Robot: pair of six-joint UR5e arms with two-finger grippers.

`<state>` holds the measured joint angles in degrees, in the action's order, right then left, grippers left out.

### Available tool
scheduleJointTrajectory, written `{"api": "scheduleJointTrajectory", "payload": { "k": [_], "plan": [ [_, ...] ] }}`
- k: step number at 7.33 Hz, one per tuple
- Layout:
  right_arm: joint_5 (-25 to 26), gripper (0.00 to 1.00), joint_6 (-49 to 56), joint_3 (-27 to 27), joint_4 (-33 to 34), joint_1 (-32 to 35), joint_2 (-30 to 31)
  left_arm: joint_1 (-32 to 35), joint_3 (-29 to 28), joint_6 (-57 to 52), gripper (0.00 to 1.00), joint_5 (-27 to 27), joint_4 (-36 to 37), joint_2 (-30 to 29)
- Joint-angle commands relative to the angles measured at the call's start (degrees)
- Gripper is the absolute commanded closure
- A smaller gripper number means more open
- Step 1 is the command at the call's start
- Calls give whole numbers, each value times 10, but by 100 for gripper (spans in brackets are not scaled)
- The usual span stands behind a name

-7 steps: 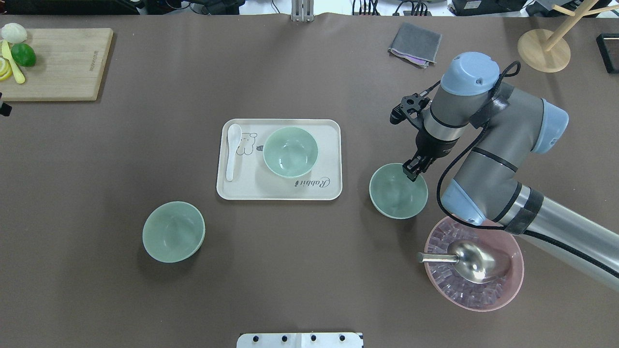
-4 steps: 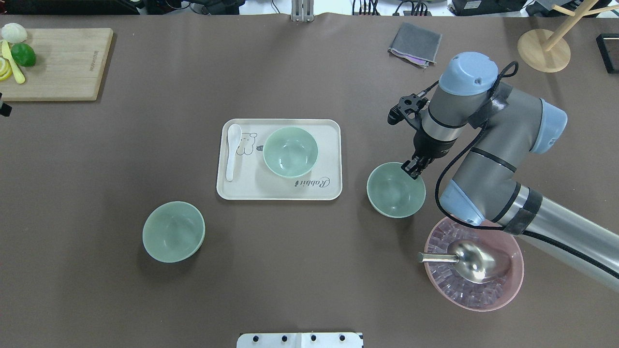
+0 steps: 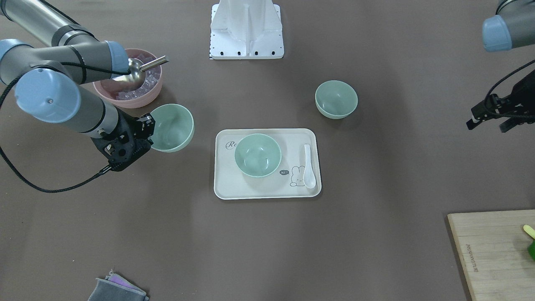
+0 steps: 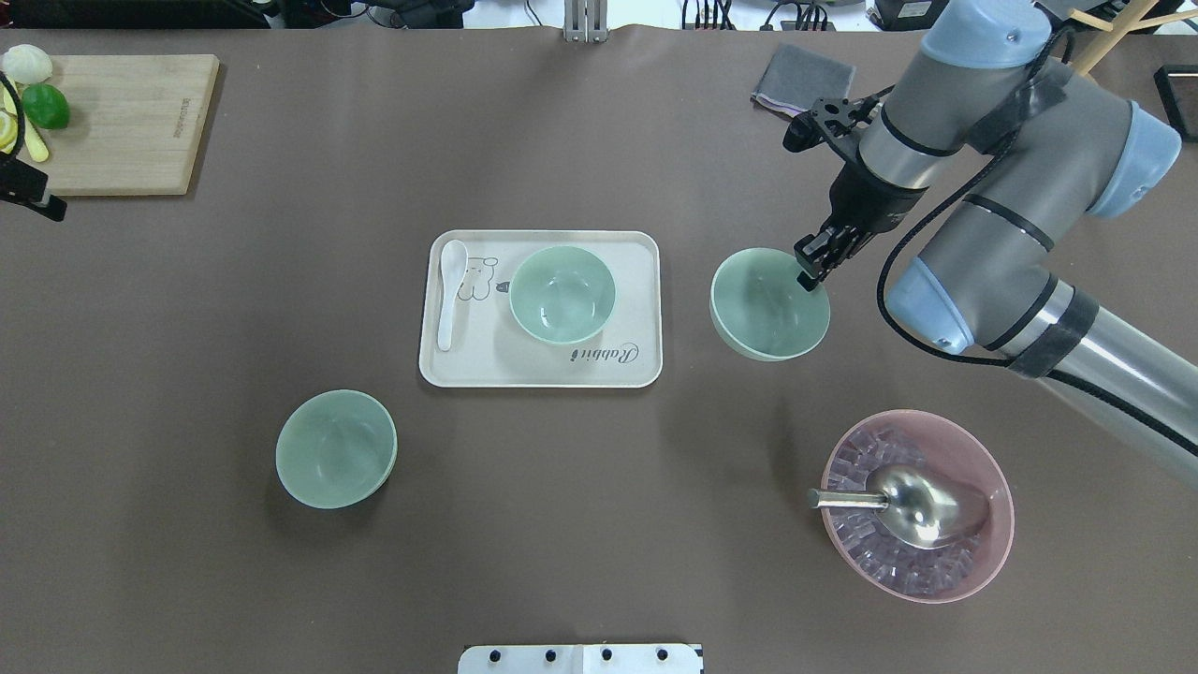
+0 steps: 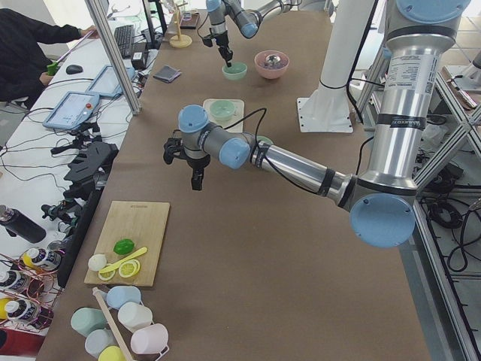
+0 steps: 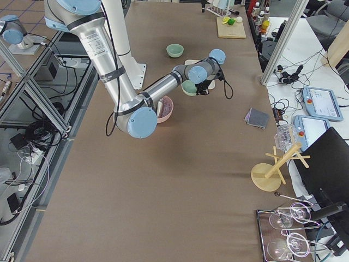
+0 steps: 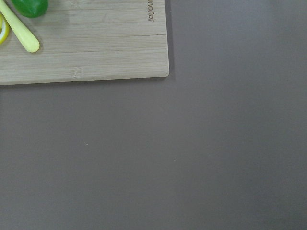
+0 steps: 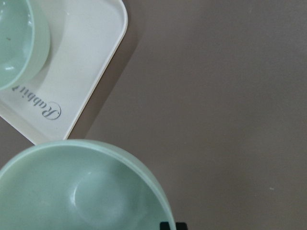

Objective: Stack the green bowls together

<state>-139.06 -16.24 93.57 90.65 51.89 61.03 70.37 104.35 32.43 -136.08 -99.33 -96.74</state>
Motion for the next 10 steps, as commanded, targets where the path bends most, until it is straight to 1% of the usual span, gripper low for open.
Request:
{"api": "scheduleJointTrajectory", "payload": {
  "k": [1,2,3,4,5,6,7,8,9,10],
  "plan": [
    [-21,100,-61,7,0,31,-6,-98,48,130,2,8,-25,1],
    [-24,100,-97,14,1,39,-6,-142,71,177,2,28,-28,0],
    [-24,100,-112,17,0,44,-6,-194,83,238,3,69,-56,2],
    [-24,100,-126,17,0,48,-10,-247,80,290,3,117,-96,5],
    [-23,100,-161,17,-2,49,-19,-294,77,320,4,162,-106,5],
    [-22,100,-184,18,-6,48,-24,-324,68,333,7,188,-111,2],
    [-20,100,-204,21,-6,45,-28,-330,49,333,7,191,-126,1],
    [-18,100,-209,21,-6,44,-31,-341,42,333,8,194,-133,1],
    [-17,100,-209,21,-6,43,-32,-349,38,333,16,199,-133,1],
    [-17,100,-209,21,-6,43,-32,-358,37,334,32,199,-134,0]
  ]
}}
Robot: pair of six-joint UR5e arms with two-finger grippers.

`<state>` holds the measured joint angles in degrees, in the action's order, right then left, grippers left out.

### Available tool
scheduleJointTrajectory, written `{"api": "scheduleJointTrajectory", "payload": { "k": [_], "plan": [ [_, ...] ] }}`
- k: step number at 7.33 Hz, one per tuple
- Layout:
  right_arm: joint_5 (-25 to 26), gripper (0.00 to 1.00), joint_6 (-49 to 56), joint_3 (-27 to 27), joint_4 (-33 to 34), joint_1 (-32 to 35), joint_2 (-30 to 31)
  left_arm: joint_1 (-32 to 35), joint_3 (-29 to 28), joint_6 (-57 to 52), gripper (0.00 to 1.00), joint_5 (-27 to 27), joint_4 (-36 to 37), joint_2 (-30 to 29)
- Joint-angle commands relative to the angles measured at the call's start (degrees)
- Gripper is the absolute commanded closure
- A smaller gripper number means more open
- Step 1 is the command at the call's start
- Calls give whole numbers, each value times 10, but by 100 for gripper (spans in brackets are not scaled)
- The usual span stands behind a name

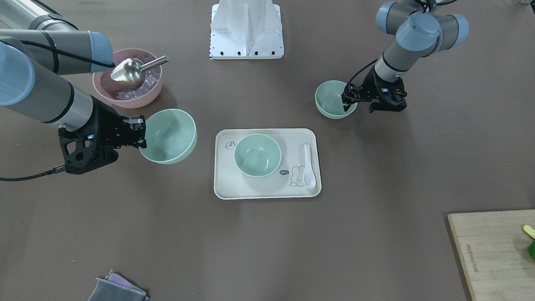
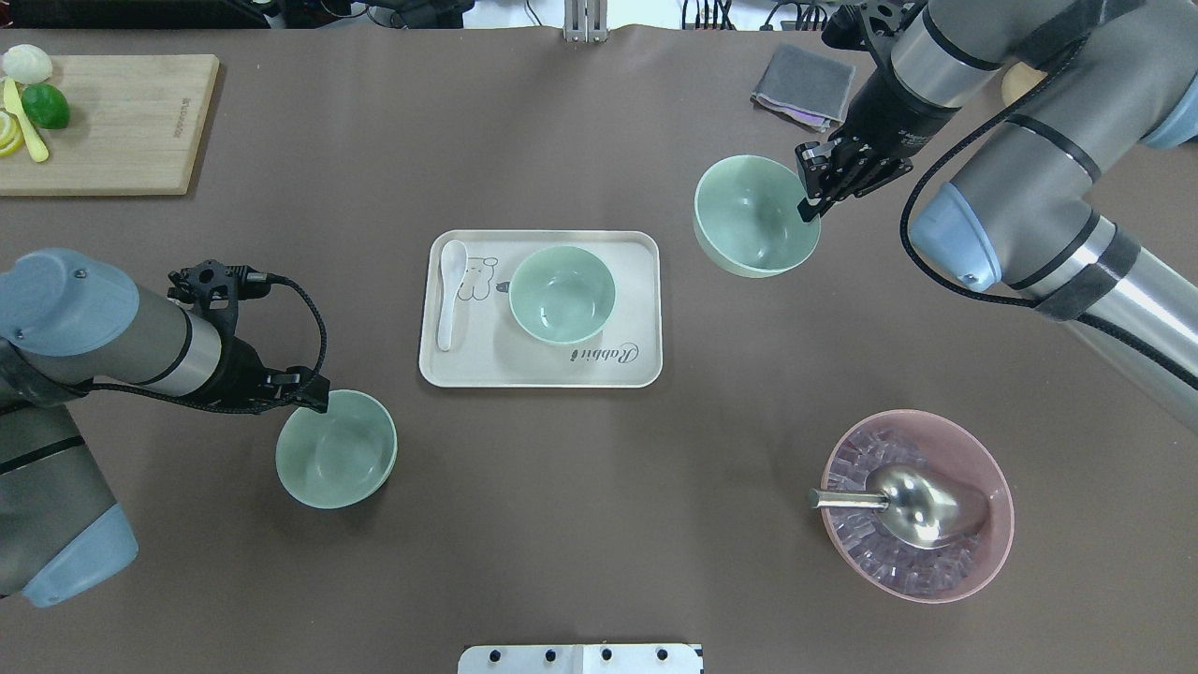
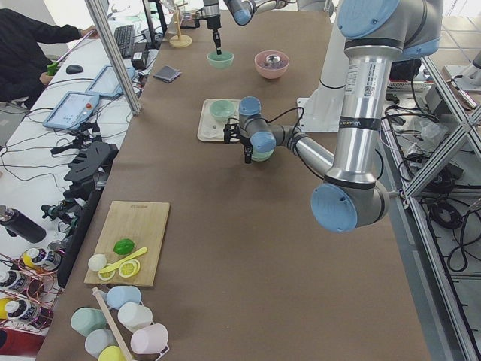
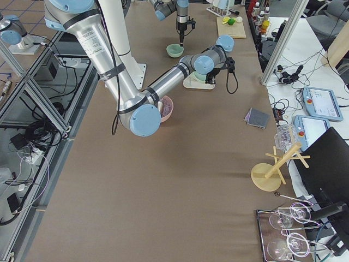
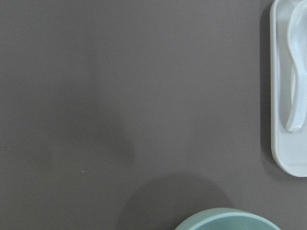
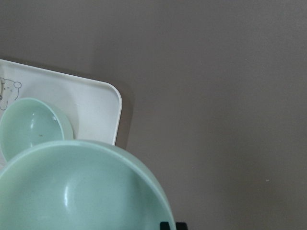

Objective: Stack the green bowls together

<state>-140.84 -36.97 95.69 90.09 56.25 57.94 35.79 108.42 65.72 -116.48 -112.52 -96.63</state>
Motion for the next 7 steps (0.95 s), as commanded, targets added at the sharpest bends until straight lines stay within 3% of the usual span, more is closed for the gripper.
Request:
{"api": "scheduleJointTrajectory", "payload": {
  "k": [1,2,3,4,7],
  "plan": [
    [1,100,-2,0,0,-1,-1,-23,-5,1,47,3,-2,-2],
    [2,100,-3,0,0,-2,-1,-31,-5,0,59,4,-2,-2],
    [2,100,-3,0,0,-3,-1,-33,-2,-2,83,1,-2,-1],
    [2,100,-2,0,0,-3,-1,-31,6,-5,100,-6,-2,2],
    [2,100,-2,0,0,-2,1,58,34,-5,100,-129,7,2]
  ]
}}
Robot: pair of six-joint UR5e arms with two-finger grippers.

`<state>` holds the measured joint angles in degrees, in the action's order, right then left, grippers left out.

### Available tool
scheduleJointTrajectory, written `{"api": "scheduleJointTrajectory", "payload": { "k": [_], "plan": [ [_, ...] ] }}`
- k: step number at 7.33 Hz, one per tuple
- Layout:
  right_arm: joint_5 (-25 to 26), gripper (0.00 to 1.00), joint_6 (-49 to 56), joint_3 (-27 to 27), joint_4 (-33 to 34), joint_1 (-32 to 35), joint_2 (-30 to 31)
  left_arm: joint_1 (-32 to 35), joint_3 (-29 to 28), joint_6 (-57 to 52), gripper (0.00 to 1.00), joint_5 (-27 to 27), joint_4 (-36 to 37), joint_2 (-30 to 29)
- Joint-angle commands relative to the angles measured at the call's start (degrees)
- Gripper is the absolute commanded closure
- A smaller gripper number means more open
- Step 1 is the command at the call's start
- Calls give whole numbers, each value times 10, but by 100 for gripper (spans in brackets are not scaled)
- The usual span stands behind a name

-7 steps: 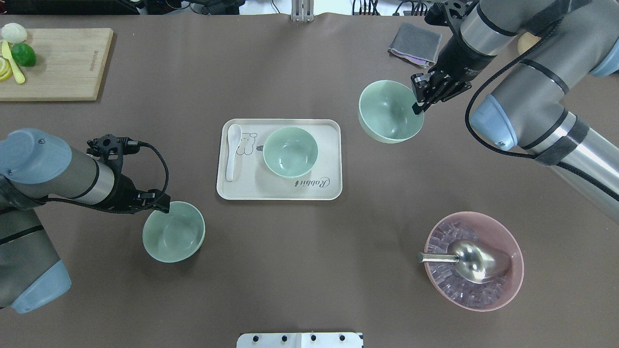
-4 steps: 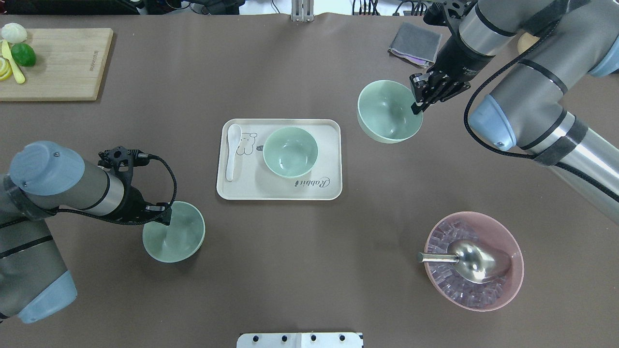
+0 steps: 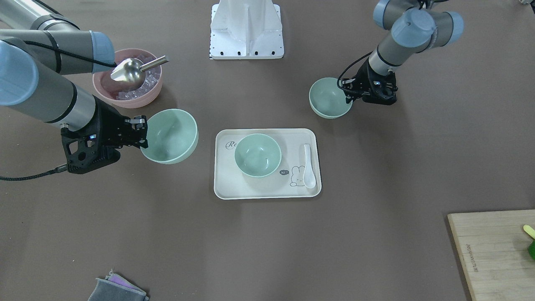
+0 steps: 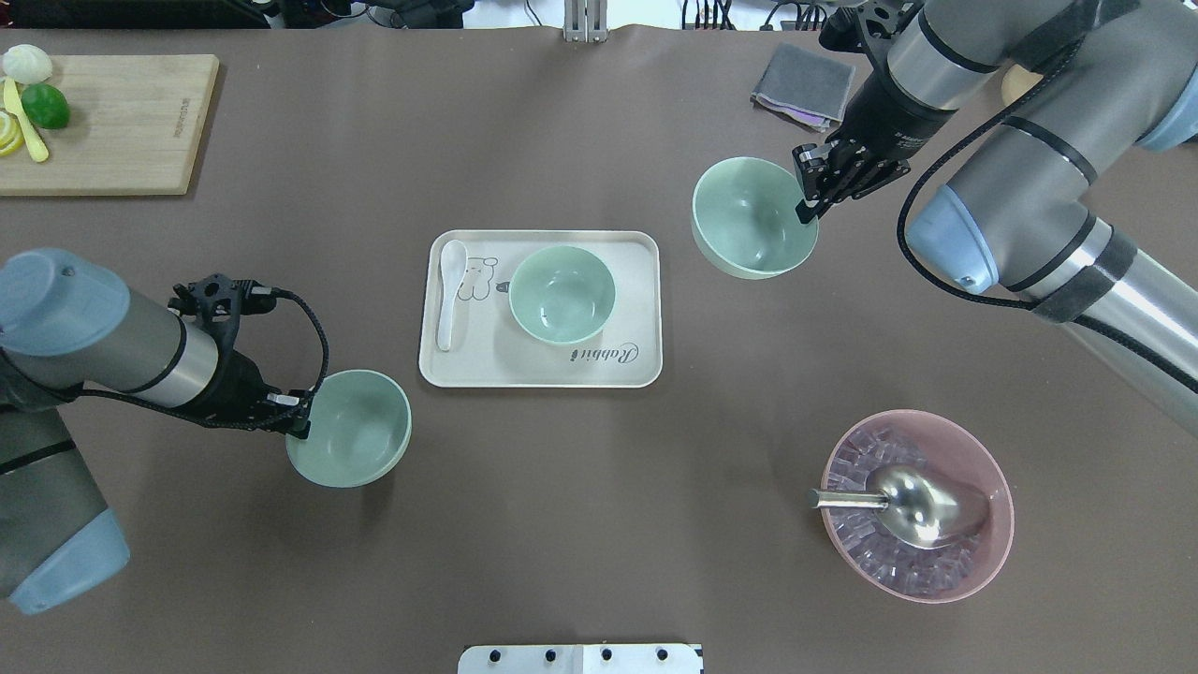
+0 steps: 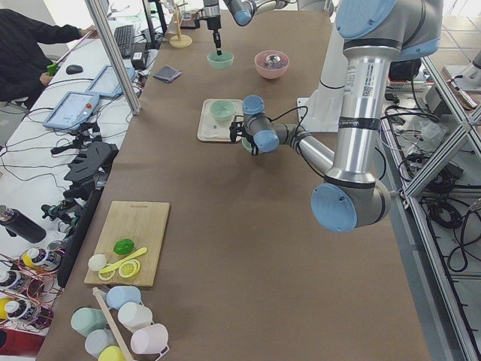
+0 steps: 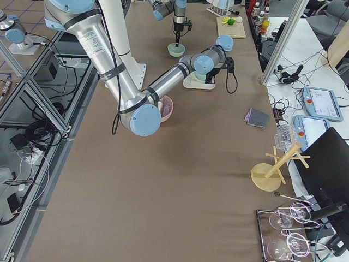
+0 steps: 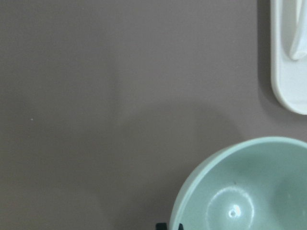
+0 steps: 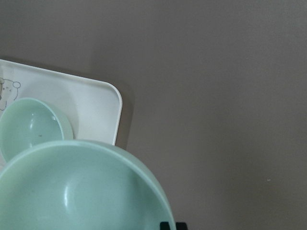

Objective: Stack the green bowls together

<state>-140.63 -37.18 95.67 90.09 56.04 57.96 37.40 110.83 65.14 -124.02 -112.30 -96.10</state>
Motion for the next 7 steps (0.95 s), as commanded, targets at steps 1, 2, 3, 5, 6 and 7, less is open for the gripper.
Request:
{"api": "scheduleJointTrajectory", "payload": {
  "k": [1,2,3,5,6,7],
  "plan": [
    [1,100,-2,0,0,0,0,48,11,18,100,-63,34,-35],
    [1,100,-26,2,-1,0,0,47,7,67,100,-62,118,-119],
    [3,100,-31,2,-1,0,0,46,-10,88,100,-58,198,-205],
    [7,100,-28,3,0,0,4,43,-67,123,100,-56,216,-283],
    [8,100,-29,3,0,0,3,43,-109,130,100,-43,215,-317],
    [9,100,-29,2,0,0,2,43,-163,132,100,-27,187,-346]
  ]
}}
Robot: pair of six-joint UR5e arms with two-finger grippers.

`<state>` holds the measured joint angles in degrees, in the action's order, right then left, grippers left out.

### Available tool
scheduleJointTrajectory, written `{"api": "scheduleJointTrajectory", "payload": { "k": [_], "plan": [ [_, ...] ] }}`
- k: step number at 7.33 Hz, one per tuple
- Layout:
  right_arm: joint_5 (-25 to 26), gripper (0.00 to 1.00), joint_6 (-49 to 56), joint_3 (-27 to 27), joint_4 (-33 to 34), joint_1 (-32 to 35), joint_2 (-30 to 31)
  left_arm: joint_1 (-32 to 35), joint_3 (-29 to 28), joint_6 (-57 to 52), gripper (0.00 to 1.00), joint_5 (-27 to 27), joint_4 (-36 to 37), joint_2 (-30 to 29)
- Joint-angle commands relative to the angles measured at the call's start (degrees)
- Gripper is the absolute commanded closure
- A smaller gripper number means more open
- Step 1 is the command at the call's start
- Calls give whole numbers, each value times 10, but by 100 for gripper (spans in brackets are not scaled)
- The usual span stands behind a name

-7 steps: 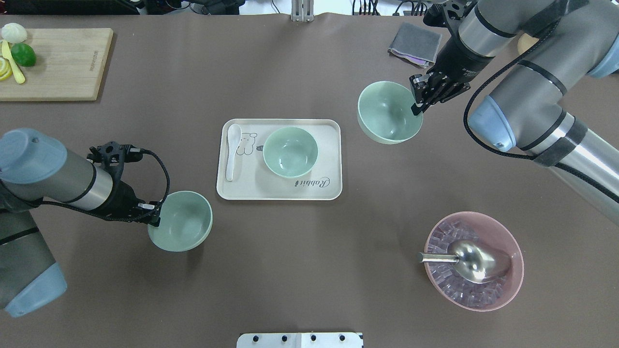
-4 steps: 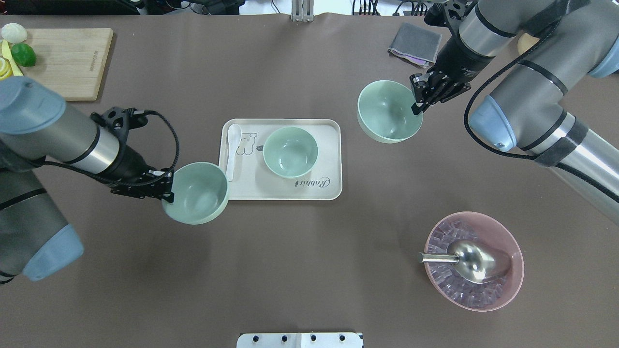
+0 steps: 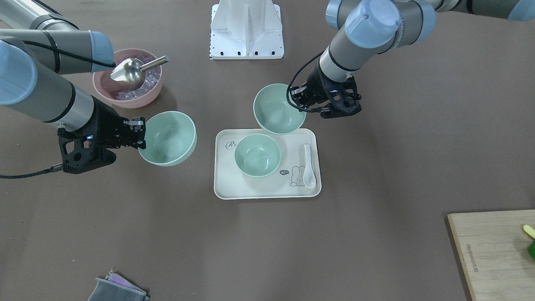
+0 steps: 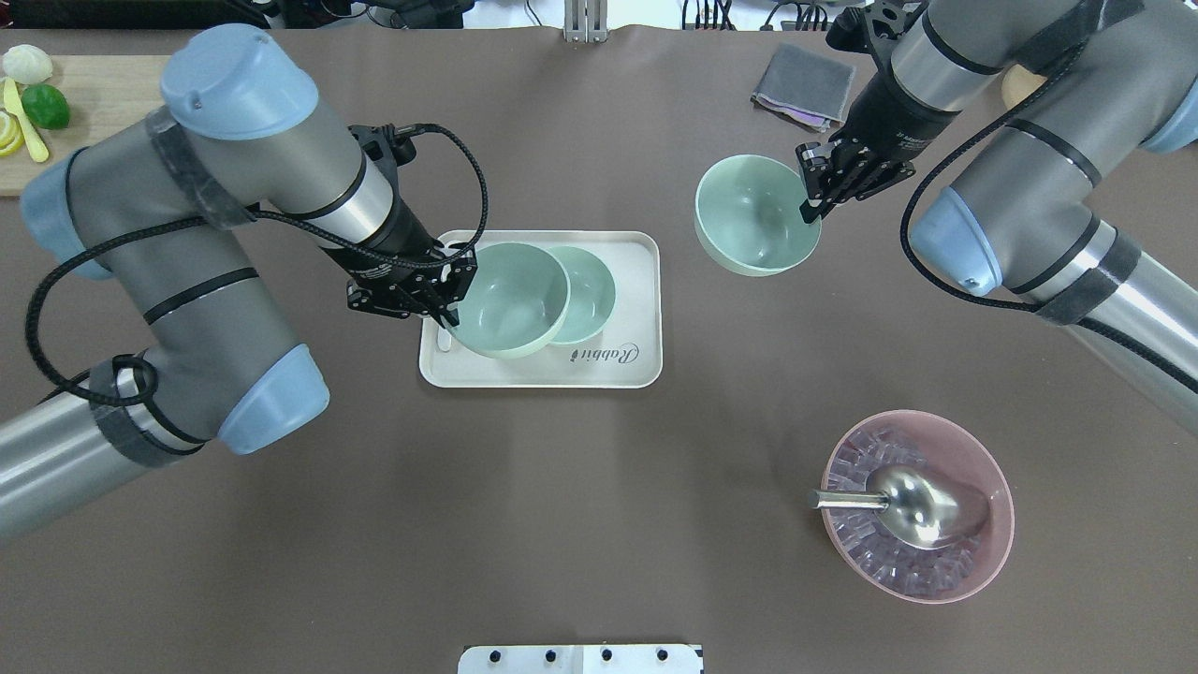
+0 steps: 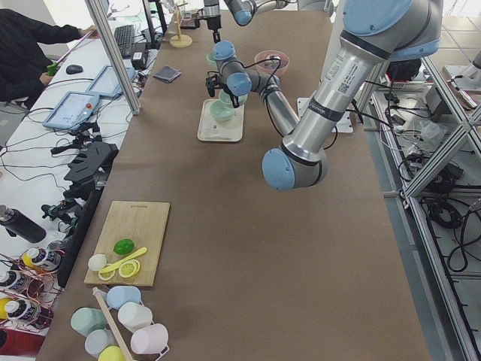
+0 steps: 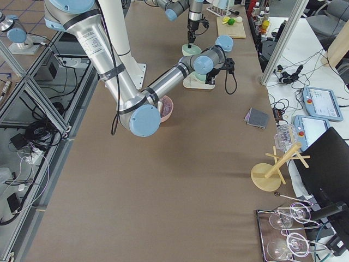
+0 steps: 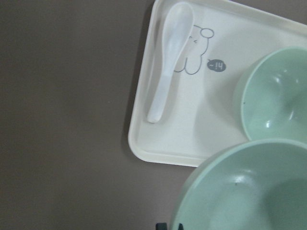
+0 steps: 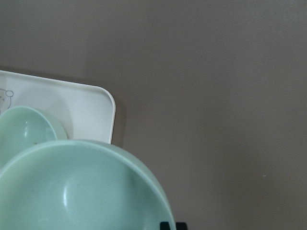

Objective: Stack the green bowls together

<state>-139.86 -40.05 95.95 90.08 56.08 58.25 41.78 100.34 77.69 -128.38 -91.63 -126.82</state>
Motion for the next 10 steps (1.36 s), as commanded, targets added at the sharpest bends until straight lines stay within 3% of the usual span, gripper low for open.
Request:
{"api": "scheduleJointTrajectory", "payload": {
  "k": [1,3,6,7,10],
  "plan": [
    [8,100,0,0,0,0,-1,-1,-96,31,100,28,-78,-43],
    [9,100,0,-1,0,0,-2,-2,-147,56,100,43,-130,-58],
    [9,100,-1,0,0,-1,-3,-28,-149,81,100,85,-130,-62],
    [9,100,-1,0,0,-1,-3,-42,-148,86,100,122,-130,-62],
    [9,100,-2,0,0,-1,-3,-49,-147,83,100,132,-123,-62]
  ]
}}
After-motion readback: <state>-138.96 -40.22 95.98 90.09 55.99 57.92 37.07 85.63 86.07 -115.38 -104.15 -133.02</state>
